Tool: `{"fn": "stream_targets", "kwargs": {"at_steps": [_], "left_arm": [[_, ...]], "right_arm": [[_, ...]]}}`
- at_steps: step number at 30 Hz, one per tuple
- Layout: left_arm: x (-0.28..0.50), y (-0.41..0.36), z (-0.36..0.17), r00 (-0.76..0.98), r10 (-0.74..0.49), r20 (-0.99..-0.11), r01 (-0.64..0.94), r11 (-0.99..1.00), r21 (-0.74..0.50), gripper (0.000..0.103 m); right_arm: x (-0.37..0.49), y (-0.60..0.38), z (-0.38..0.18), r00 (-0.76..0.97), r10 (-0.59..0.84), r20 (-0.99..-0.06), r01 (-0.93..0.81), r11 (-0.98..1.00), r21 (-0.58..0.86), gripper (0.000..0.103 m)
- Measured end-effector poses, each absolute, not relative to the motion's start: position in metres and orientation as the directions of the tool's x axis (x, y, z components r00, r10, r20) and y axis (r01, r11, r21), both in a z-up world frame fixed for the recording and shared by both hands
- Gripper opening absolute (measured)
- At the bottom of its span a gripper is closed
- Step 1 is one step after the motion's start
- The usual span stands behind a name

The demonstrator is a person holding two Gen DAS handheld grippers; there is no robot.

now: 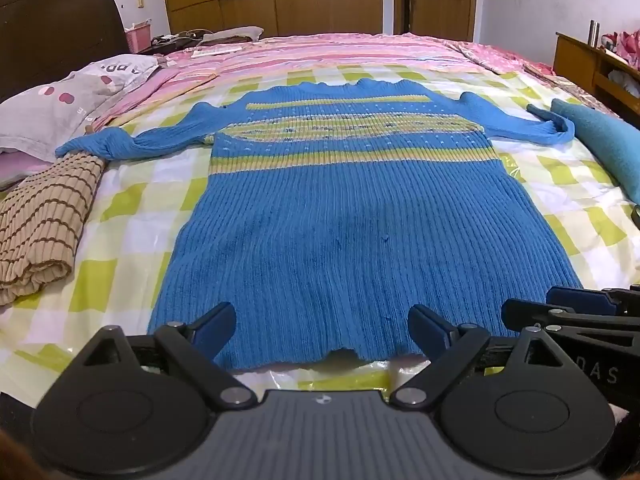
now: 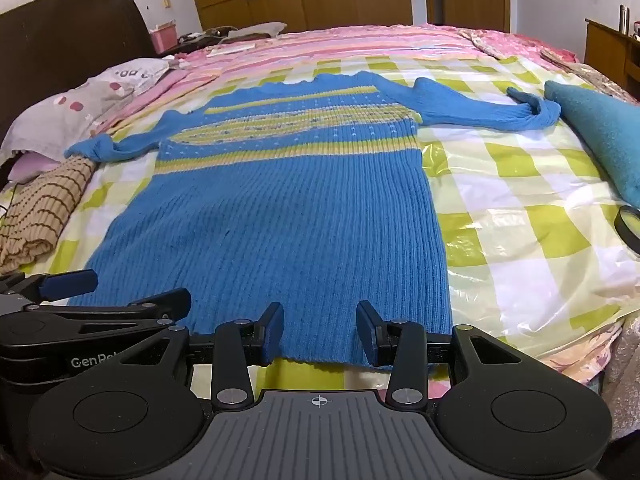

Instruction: Fold small clothes

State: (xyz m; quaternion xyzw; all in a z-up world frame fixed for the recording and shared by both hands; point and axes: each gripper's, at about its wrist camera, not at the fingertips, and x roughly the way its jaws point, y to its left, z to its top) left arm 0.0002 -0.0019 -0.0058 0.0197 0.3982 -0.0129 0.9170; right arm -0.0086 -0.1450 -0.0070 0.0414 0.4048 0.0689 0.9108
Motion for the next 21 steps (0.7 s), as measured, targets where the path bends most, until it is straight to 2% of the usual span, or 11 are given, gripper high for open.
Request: {"fn": "stream_targets", "kwargs": {"at_steps": [21], "left_arm": [[0.0018,0.0023,-0.0064,0.667,-0.031,-0.744,0.040,0.999,-0.006,0.093]], "right_arm": [[-0.0093,-0.1409,-0.0062,0.667,0.148,-0.730,-0.101,0.989,0.108,0.040]]}}
